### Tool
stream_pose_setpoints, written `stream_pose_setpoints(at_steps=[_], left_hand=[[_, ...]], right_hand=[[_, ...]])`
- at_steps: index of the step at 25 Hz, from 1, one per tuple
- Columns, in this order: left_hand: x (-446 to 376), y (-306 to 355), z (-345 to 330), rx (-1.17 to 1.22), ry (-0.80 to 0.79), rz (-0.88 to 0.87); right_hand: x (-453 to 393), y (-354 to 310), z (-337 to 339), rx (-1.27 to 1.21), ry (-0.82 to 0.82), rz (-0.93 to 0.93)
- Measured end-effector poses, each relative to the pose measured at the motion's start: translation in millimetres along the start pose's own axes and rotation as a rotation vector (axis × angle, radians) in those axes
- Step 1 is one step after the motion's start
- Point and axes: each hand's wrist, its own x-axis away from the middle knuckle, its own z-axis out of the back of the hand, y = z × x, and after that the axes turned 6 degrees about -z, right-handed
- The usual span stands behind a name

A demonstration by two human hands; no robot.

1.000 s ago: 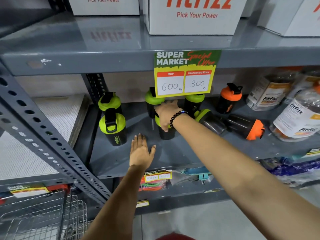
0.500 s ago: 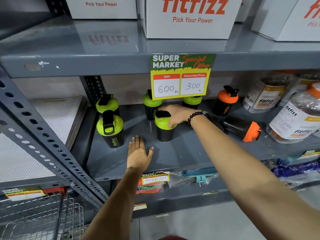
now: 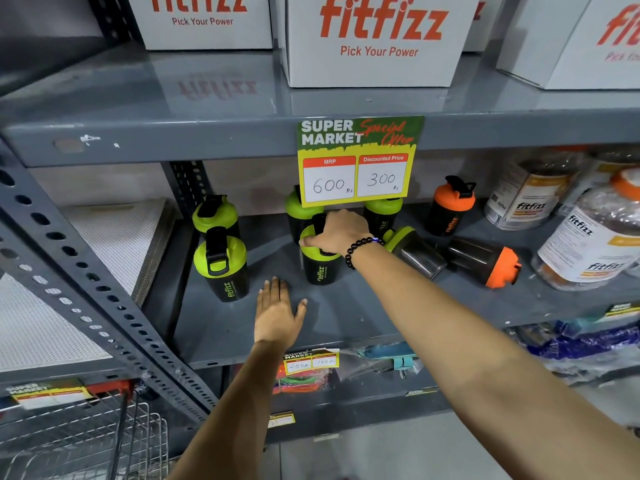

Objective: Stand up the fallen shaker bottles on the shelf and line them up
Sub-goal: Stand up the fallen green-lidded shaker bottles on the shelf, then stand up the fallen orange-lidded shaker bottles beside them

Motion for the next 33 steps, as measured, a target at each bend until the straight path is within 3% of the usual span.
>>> stream_pose_setpoints(at_steps=[7,13,16,19,25,33], left_hand=[[0.2,0.6,1.0,-0.027,-0.012,0.001],[10.5,33.9,0.6,0.050,0.022,-0.062],[17.2,60.9,-9.1,0.068,-0.015,-0.178],[15.6,86.5,-19.9,0.068,-0.073,-0.240],[-5.8,131.0,-44.2,0.033,-0.106,-0.200],[-35.2,159.3,-66.8,-0.047,-0.111,-0.029]], right_hand=[[8.1,1.0,1.2,-0.090,0.021,-0.049],[21.1,42.6,-4.7,-0.345,0.172,-0.331],[34.1,82.6,-23.2,-0.288,0.253,-0.402],[43.4,119.2,-36.7,-0.205,0.235,-0.435],[26.0,176.1,-39.8,-0.250,0.084,-0.375],[-19.0,214.7,-41.6,-0.510,-0.343,-0.252]])
